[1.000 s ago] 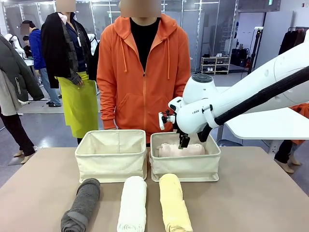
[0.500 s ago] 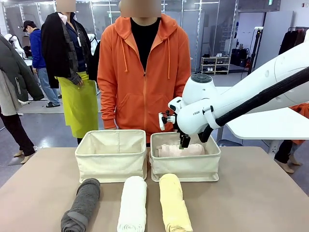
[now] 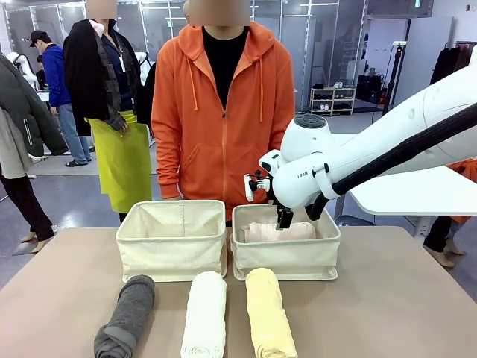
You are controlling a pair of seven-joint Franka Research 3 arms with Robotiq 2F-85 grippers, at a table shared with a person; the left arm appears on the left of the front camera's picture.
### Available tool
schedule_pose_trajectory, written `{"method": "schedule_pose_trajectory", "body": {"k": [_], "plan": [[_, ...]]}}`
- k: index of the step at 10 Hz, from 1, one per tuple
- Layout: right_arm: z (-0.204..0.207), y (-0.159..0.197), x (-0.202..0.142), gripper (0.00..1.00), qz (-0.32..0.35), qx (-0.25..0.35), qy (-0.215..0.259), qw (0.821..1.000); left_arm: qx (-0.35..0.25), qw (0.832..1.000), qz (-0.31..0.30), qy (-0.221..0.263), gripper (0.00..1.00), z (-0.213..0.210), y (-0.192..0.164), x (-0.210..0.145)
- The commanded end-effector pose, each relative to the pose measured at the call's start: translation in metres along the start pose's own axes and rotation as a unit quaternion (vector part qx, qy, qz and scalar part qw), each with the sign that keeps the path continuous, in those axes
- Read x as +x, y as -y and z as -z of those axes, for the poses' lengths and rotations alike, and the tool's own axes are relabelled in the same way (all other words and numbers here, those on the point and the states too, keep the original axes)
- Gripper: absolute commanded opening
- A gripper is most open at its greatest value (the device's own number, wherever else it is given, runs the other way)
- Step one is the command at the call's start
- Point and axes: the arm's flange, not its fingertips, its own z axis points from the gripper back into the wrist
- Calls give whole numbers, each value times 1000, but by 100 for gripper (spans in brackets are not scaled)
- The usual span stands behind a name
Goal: Divide the towels into two baskets.
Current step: Pick up one hotel-folded towel from the bottom of the table and place it in the Fabric basket indicated by the person.
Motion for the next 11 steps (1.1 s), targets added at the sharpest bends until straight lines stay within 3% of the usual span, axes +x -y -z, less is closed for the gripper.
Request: {"method": "schedule_pose_trajectory", "body": {"k": [1, 4, 7, 9, 11], "plan": [[-1, 1, -1, 100, 0, 2, 5, 1000, -10, 1000, 4, 5, 100, -3, 2, 1], [0, 0, 0, 100, 0, 0, 0, 1000, -10, 1000, 4, 5, 100, -3, 2, 1], [-61, -24, -39, 100, 120, 43, 10, 992, -10, 1000, 4, 5, 100, -3, 2, 1], [-97, -33, -89, 100, 202, 79, 49, 975, -10, 1000, 4, 5, 100, -3, 2, 1], [-134, -40, -145, 100, 299, 118, 112, 940, -10, 1000, 4, 5, 100, -3, 2, 1]]}}
